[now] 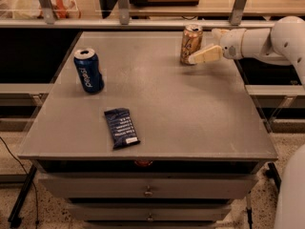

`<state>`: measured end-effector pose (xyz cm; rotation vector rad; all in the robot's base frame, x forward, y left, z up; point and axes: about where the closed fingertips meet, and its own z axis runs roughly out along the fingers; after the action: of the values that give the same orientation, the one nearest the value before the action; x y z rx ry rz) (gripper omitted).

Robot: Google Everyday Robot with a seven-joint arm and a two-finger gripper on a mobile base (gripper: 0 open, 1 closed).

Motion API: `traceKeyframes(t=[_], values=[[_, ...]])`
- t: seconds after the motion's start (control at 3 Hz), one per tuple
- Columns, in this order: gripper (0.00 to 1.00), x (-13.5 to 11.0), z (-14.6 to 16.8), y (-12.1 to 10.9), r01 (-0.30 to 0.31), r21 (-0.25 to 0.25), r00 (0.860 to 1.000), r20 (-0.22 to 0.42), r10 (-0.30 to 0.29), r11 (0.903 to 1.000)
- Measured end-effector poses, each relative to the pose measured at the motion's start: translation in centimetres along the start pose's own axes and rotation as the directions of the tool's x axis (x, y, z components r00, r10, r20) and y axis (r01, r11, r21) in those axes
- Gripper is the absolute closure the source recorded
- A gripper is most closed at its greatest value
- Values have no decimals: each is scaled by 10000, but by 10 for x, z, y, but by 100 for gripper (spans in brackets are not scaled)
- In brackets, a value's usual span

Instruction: Knock orange can over

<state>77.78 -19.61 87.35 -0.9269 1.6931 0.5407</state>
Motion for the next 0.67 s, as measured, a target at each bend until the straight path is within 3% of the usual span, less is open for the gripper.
traceKeyframes(t=[0.33,0.67], values=[[0,-4,8,2,34,-205,10000,92,-32,9998],[19,-8,13,3,107,-342,9998,194,-100,9994]])
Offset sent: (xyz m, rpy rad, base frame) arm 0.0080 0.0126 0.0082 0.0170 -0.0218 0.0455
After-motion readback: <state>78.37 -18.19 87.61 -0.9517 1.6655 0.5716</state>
